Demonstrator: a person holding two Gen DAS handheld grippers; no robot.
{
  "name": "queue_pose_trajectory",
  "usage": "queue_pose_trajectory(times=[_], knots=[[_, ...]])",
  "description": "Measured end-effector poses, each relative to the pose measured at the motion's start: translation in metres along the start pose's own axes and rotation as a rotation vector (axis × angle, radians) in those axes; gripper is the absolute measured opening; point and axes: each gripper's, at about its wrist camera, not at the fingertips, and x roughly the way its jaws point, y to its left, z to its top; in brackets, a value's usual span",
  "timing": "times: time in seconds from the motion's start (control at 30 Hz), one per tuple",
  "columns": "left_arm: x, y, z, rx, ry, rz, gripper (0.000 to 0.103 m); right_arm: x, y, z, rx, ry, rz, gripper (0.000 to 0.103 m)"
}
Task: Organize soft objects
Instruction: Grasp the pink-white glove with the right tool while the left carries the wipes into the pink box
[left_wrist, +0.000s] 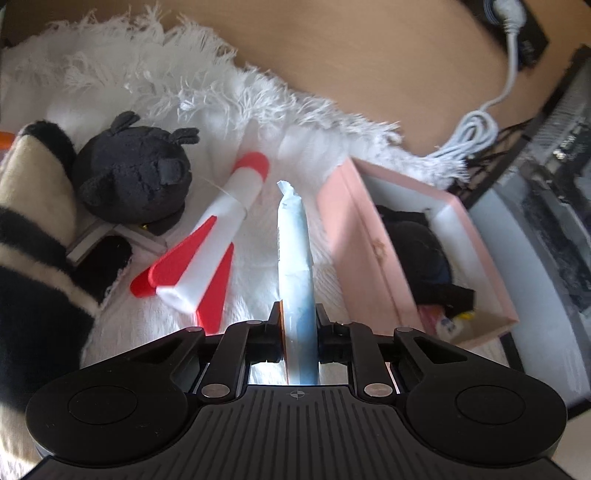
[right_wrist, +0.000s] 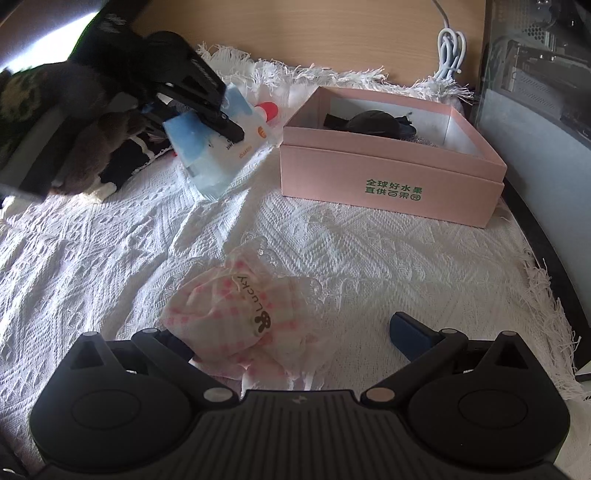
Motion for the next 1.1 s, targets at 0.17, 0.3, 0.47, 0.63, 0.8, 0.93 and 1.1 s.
queue_pose_trajectory(times=[0.17,0.3,0.47,0.63,0.8,0.93,1.1], knots=[[-0.04,0.006,-0.023,-0.011,0.001,-0.003,0.017,-0.006,0.003,0.005,-0.046,0.021,0.029,0.095],[-0.074,0.016,-0.048,-0.04,0.013,-0.013,0.017,-0.015,-0.001,0.01,-0.072,0.039,0.079,0.089],[-0.1,0.029,-0.08,-0.093,0.045,-0.012,0.017,-0.024,-0.009,0.017,-0.103,0.067,0.121,0.043],[-0.107,0.019,-0.105,-0.076,0.123,-0.051,0.017,-0.036,-0.009,0.026,-0.117,0.1,0.131,0.018],[-0.104,-0.009,-0.118,-0.04,0.197,-0.146,0.017,-0.056,-0.017,0.032,-0.104,0.077,0.088,0.015],[-0.099,-0.04,-0.104,0.025,0.18,-0.213,0.017,-0.068,-0.035,0.035,-0.041,0.062,0.042,0.014],[-0.091,-0.077,-0.055,0.087,0.09,-0.262,0.017,-0.086,-0.057,0.039,0.014,-0.006,-0.032,0.014]])
